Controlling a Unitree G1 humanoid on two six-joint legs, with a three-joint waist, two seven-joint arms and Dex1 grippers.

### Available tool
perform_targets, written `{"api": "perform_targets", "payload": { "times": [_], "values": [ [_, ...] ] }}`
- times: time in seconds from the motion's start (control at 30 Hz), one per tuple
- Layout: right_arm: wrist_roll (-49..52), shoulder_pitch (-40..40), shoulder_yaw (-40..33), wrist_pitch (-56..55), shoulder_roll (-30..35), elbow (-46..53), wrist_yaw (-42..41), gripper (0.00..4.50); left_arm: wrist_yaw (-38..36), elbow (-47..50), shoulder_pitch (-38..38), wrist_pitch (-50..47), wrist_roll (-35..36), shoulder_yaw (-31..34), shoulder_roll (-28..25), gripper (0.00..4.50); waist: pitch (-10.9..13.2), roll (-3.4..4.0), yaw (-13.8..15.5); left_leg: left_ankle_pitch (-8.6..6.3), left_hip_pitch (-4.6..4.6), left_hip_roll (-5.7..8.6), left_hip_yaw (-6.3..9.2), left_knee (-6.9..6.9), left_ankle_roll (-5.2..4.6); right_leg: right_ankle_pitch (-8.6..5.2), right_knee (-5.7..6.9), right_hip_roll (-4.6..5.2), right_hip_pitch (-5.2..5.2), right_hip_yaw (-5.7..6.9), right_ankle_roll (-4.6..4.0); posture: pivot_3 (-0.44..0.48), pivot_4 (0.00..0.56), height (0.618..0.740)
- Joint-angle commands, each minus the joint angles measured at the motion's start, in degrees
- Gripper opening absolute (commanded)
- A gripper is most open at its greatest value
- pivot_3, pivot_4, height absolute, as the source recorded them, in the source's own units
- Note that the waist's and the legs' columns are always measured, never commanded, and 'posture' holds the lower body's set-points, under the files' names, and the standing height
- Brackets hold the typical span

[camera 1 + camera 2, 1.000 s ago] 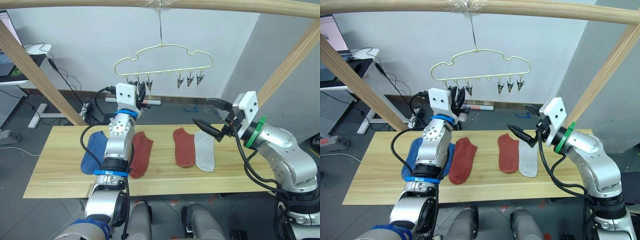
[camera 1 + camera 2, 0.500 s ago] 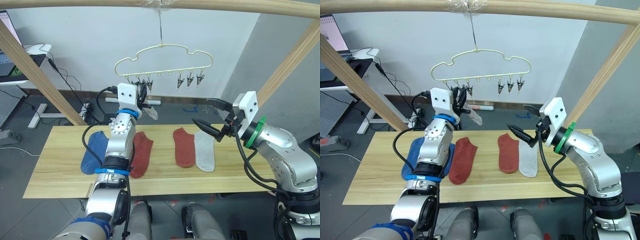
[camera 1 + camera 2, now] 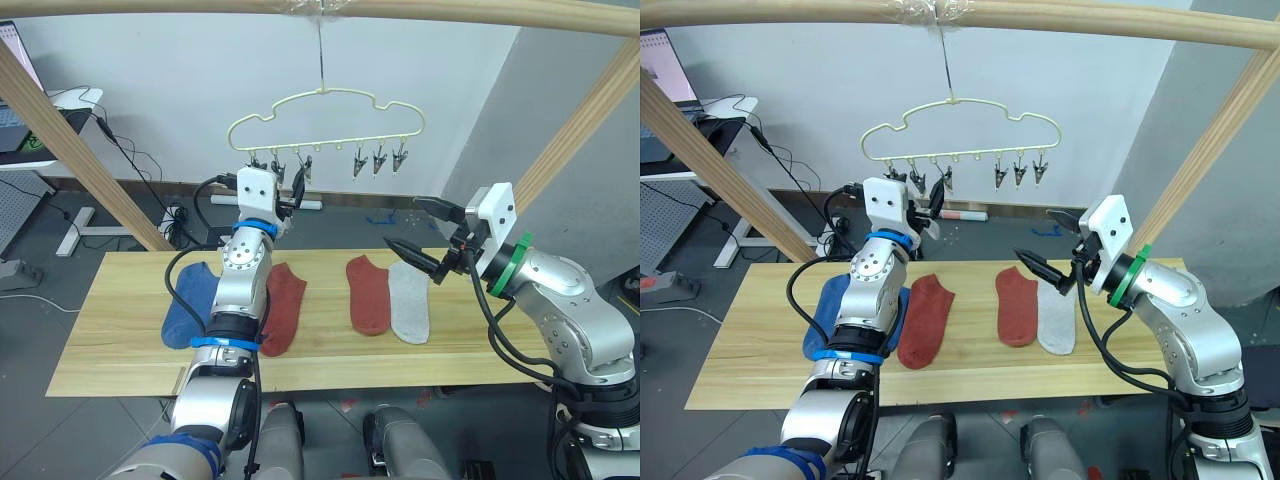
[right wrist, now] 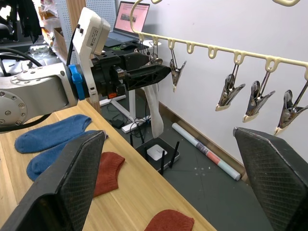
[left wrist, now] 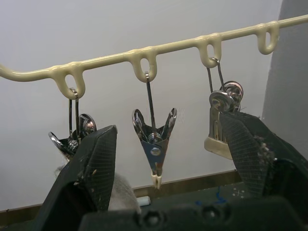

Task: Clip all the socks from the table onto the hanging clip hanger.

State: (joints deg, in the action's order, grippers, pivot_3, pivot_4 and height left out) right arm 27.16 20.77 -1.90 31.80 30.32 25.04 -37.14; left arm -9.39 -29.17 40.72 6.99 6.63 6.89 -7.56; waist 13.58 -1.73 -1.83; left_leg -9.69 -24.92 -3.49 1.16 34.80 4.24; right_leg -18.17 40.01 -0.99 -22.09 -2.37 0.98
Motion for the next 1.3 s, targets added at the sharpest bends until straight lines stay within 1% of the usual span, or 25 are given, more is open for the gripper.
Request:
{"api": "perform_targets", "payload": {
  "times": [0.03, 0.23, 0.33, 0.43, 1.13, 1.23, 1.3],
  "values": [
    [0.8, -0.1, -1.3, -0.5, 0.4, 2.5, 0.3, 4.50, 0.7, 1.1, 1.3, 1.3, -0.3, 0.1, -0.1, 3.63, 0.0, 0.00, 0.0, 0.00, 0.00, 0.00, 0.00, 0.00, 0.00, 0.00, 0.00, 0.00, 0.00, 0.00, 0.00, -0.079, 0.214, 0.740],
    [0.8, -0.1, -1.4, -0.5, 0.3, 2.6, 0.5, 4.50, 1.1, 0.4, 1.5, 1.3, -0.6, 0.1, -0.4, 3.63, 0.0, 0.00, 0.0, 0.00, 0.00, 0.00, 0.00, 0.00, 0.00, 0.00, 0.00, 0.00, 0.00, 0.00, 0.00, -0.082, 0.216, 0.740],
    [0.8, -0.2, -1.4, -0.5, 0.3, 2.6, 0.5, 4.50, 1.0, 0.3, 1.7, 1.4, -0.6, 0.0, -0.5, 3.06, 0.0, 0.00, 0.0, 0.00, 0.00, 0.00, -0.01, 0.00, 0.00, 0.00, 0.00, 0.00, 0.00, 0.00, 0.00, -0.082, 0.216, 0.740],
    [0.8, -0.2, -1.4, -0.5, 0.3, 2.6, 0.6, 4.50, 1.3, 0.4, 1.6, 1.2, -0.9, -0.1, -0.6, 2.20, 0.0, 0.00, 0.0, 0.00, 0.00, 0.00, 0.00, 0.00, 0.00, 0.00, 0.00, 0.00, 0.00, 0.00, 0.00, -0.081, 0.216, 0.740],
    [0.7, 0.0, -1.3, -0.8, 0.3, 2.1, 0.9, 4.50, 0.7, 0.0, 2.0, 2.1, -0.6, 0.1, -1.0, 2.20, 0.0, 0.00, 0.0, 0.00, 0.00, 0.00, -0.01, 0.01, 0.00, 0.01, 0.01, 0.00, 0.00, 0.00, 0.00, -0.078, 0.215, 0.740],
    [0.8, -0.1, -1.2, -0.8, 0.3, 2.1, 0.8, 4.50, 0.3, 0.6, 1.8, 2.5, 0.0, 0.2, -0.8, 1.61, 0.0, 0.00, 0.0, 0.00, 0.00, 0.00, 0.00, 0.01, 0.00, 0.01, 0.01, 0.00, 0.00, 0.00, -0.01, -0.072, 0.216, 0.740],
    [0.8, -0.1, -1.1, -0.8, 0.3, 2.1, 0.8, 4.50, 0.3, 0.6, 1.8, 2.5, 0.0, 0.2, -0.8, 1.02, 0.0, 0.00, 0.0, 0.00, 0.00, 0.00, -0.01, 0.01, 0.00, 0.01, 0.02, 0.00, 0.00, 0.00, -0.01, -0.072, 0.216, 0.740]
  ]
}}
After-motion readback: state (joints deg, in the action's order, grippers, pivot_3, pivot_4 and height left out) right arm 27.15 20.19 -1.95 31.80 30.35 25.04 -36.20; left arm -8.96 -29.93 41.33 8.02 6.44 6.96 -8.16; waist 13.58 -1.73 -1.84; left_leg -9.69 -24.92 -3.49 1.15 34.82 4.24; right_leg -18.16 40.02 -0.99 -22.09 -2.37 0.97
